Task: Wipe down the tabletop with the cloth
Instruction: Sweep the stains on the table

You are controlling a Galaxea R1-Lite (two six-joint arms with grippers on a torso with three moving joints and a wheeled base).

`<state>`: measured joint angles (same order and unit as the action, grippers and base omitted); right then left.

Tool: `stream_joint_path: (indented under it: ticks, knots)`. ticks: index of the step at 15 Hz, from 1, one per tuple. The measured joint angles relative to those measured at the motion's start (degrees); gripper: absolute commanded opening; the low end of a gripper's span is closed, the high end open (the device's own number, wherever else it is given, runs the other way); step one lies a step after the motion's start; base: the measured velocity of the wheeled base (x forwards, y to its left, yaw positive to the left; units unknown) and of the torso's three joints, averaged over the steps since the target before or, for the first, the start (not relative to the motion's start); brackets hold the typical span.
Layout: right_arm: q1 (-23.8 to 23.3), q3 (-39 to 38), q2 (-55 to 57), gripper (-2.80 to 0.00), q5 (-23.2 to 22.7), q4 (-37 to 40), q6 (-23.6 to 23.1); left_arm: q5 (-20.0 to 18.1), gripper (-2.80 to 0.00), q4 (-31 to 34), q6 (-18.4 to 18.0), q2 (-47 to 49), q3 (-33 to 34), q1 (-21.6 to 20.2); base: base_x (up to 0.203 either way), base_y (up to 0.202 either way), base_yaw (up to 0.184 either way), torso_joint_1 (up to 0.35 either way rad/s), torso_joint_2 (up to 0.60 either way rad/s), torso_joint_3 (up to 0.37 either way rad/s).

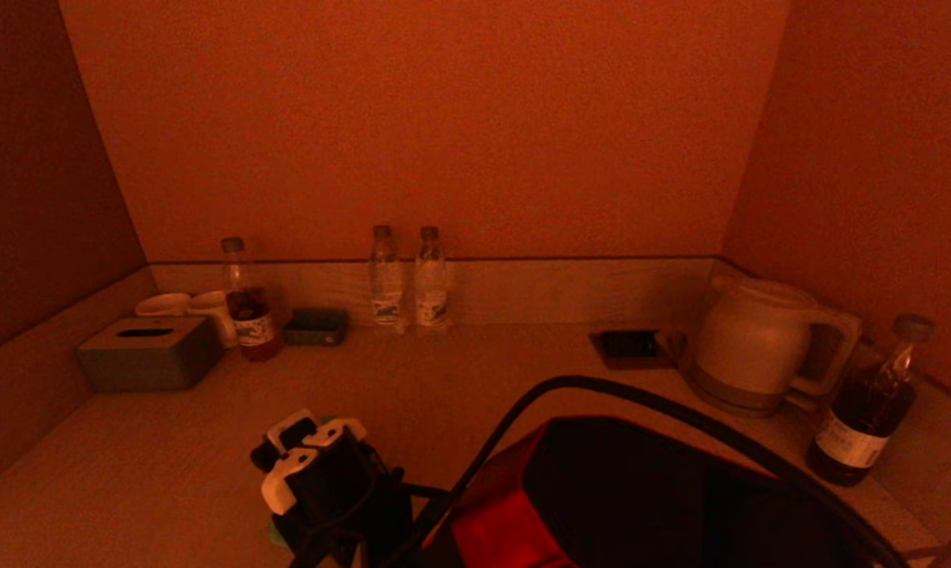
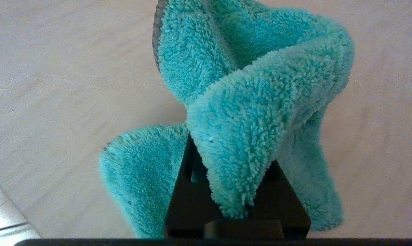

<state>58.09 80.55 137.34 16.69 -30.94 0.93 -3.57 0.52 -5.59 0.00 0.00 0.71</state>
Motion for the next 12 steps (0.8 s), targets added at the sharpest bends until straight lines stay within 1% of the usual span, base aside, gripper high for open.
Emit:
stream_joint_path:
  ticks: [2, 4, 5, 7, 8, 10, 12]
  knots:
    - [-1.53, 2.99, 2.97, -2.80, 0.08, 0.96, -0.05, 0.00, -2.80, 0.01, 0.00, 0.00, 0.00, 0.00, 0.000, 0.000, 0.000, 0.000, 0.00, 0.000]
    - [-2.15, 4.34, 4.60, -2.80, 0.19, 1.24, -0.05, -0.01, -2.80, 0.00, 0.01, 0.00, 0.00, 0.00, 0.000, 0.000, 0.000, 0.000, 0.00, 0.000]
    - [-3.38, 5.42, 5.54, -2.80, 0.36, 1.56, -0.03, -0.01, -2.80, 0.00, 0.00, 0.00, 0.00, 0.00, 0.000, 0.000, 0.000, 0.000, 0.00, 0.000]
    - [-9.58, 7.58, 7.33, -2.80, 1.04, 2.34, 0.23, 0.00, -2.80, 0.01, -0.02, 0.00, 0.00, 0.00, 0.000, 0.000, 0.000, 0.000, 0.00, 0.000]
    - [-11.95, 8.27, 8.03, -2.80, 1.57, 2.74, 0.44, -0.01, -2.80, 0.00, 0.00, 0.00, 0.00, 0.02, 0.000, 0.000, 0.000, 0.000, 0.00, 0.000]
    - [-13.58, 8.76, 8.64, -2.80, 2.32, 3.36, 0.52, -0.03, -2.80, 0.01, 0.00, 0.00, 0.00, 0.06, 0.000, 0.000, 0.000, 0.000, 0.00, 0.000]
    - [-16.17, 8.85, 8.18, -2.80, 2.32, 3.75, 0.56, 0.00, -2.80, 0.01, -0.03, 0.00, 0.00, 0.00, 0.000, 0.000, 0.000, 0.000, 0.00, 0.000]
